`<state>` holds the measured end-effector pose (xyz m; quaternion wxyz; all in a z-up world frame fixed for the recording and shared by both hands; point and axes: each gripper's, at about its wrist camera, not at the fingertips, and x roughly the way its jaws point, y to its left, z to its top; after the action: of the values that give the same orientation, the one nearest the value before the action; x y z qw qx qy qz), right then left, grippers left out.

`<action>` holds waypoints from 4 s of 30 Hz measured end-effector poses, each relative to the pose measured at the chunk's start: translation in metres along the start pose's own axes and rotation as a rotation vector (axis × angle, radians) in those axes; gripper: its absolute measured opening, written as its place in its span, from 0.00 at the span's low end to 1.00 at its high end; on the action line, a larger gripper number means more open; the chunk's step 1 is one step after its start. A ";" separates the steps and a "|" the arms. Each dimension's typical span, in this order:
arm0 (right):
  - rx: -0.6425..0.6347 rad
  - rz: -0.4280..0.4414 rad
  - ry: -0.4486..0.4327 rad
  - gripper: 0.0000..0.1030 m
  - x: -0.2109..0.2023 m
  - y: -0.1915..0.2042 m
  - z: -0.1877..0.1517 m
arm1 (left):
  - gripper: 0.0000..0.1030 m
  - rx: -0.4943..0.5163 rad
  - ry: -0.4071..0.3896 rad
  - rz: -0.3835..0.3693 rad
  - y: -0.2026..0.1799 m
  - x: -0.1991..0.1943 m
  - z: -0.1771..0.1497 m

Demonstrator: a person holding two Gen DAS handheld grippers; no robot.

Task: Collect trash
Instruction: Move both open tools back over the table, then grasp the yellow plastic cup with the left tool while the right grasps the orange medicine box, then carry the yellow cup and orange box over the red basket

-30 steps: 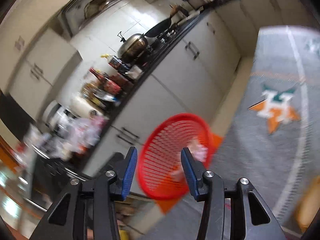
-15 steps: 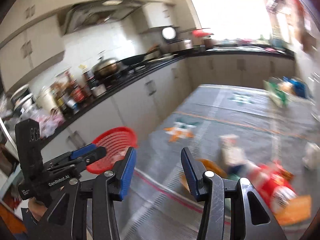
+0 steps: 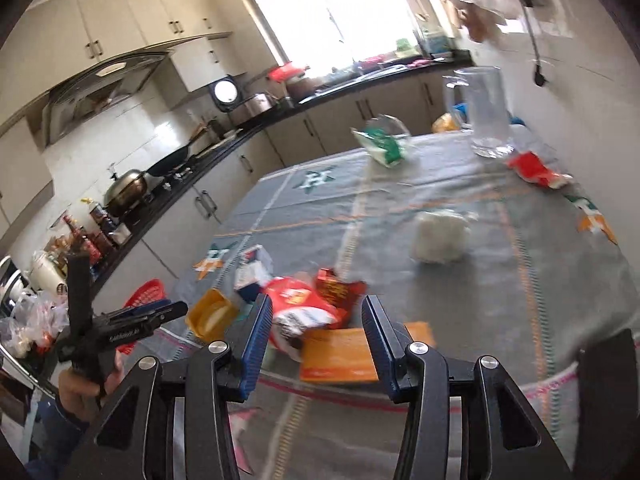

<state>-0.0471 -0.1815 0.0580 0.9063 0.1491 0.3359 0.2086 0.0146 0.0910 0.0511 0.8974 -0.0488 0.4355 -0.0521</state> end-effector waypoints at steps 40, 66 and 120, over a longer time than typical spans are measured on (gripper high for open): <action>-0.275 0.207 0.444 0.59 -0.014 0.011 -0.070 | 0.06 0.005 0.007 0.059 -0.004 0.018 -0.024; -0.515 0.042 0.419 0.70 -0.003 0.022 -0.082 | 0.06 -0.022 -0.006 0.036 -0.003 0.003 -0.037; -0.460 0.317 0.505 0.51 0.225 0.342 -0.023 | 0.06 -0.342 -0.145 0.339 0.255 -0.112 -0.067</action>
<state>-0.0025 0.2260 0.0581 0.7612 -0.0643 0.4658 0.4466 -0.0935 0.3556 0.0628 0.9007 -0.1299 0.3746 0.1775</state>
